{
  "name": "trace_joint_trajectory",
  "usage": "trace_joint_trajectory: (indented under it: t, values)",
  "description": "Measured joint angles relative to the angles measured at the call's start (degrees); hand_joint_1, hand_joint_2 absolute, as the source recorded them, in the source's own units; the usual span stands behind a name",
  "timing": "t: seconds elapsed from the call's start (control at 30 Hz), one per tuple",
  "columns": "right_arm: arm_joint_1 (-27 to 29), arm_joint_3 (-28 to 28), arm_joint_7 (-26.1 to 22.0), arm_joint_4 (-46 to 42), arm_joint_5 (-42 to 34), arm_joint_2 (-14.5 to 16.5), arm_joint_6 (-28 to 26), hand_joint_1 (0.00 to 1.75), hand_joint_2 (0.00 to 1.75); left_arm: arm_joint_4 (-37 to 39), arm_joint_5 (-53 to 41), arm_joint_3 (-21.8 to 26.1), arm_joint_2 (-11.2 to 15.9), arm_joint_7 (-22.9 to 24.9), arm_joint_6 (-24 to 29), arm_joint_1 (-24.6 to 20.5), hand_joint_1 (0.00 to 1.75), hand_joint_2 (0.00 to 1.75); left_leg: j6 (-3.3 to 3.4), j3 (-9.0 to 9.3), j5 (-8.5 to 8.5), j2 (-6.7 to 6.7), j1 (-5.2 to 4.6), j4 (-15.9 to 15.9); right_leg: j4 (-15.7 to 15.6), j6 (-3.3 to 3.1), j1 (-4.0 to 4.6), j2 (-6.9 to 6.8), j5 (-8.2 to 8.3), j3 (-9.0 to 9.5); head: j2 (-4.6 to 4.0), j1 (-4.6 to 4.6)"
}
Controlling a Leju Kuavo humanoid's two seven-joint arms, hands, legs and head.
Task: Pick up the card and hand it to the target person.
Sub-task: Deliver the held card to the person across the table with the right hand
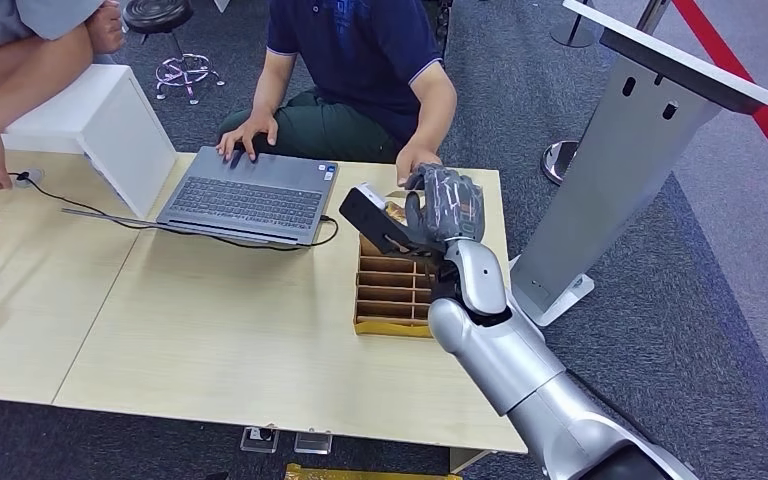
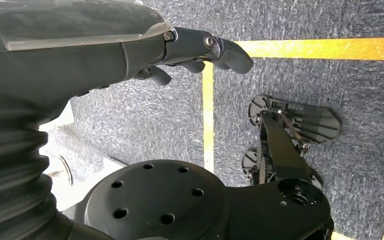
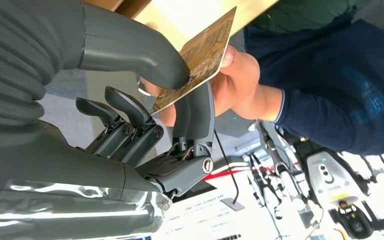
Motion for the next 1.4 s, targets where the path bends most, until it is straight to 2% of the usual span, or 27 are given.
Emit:
trace_joint_trajectory:
  t: [0.4, 0.53, 0.9, 1.07, 1.23, 1.4]
  values:
    - [-0.49, 0.28, -0.07, 1.56, 5.89, 0.18, -4.15, 1.75, 1.75, 0.0, 0.01, -0.08, -0.28, 0.01, 0.3, 0.02, 0.0, 1.75, 0.0, -0.02, 0.0, -0.01, 0.0, 0.0, 0.0, 0.0, 0.0, -0.01, 0.0, 0.01, 0.01, 0.05]
    - [-0.53, 0.45, -0.01, 2.31, 6.36, 0.25, -4.36, 0.0, 1.75, 0.0, -0.02, -0.11, -0.33, -0.14, 0.31, 0.04, 0.0, 1.75, 0.0, -0.02, 0.0, -0.01, 0.0, 0.0, 0.0, 0.0, 0.0, -0.01, 0.0, 0.01, -0.01, 0.02]
    - [-0.54, 0.58, -0.75, 3.67, 6.32, 0.25, -4.31, 0.0, 1.75, 0.0, 0.11, -0.43, -0.36, -0.77, 0.34, 0.04, 0.0, 1.75, 0.0, -0.02, 0.0, -0.01, 0.0, 0.0, 0.0, 0.0, 0.0, -0.01, 0.0, 0.0, 0.01, 0.02]
    - [0.02, 0.2, -3.53, 3.42, 3.22, 0.11, -5.13, 0.0, 1.75, 0.0, 0.62, -0.43, -0.36, -0.77, 0.34, 0.12, 0.0, 1.75, 0.0, -0.01, 0.0, -0.01, 0.0, 0.0, 0.0, 0.0, 0.0, -0.01, 0.0, 0.0, 0.0, 0.01]
    - [3.76, -1.31, -12.06, -0.41, -8.13, -1.21, -4.6, 0.0, 1.75, 0.0, 1.2, -0.43, -0.36, -0.87, 0.31, 0.62, 0.0, 1.75, 0.0, 0.0, 0.0, -0.01, 0.0, 0.0, -0.01, 0.0, 0.0, -0.01, 0.0, -0.01, 0.0, 0.02]
    - [11.14, -4.07, -23.57, -8.26, -26.91, -4.23, 0.09, 0.0, 1.75, 0.0, 2.09, -0.43, -0.35, -1.48, 0.31, 1.23, 0.0, 1.75, 0.0, 0.0, -0.01, -0.02, 0.0, 0.0, -0.06, 0.0, 0.0, -0.03, 0.0, -0.02, 0.0, -0.03]
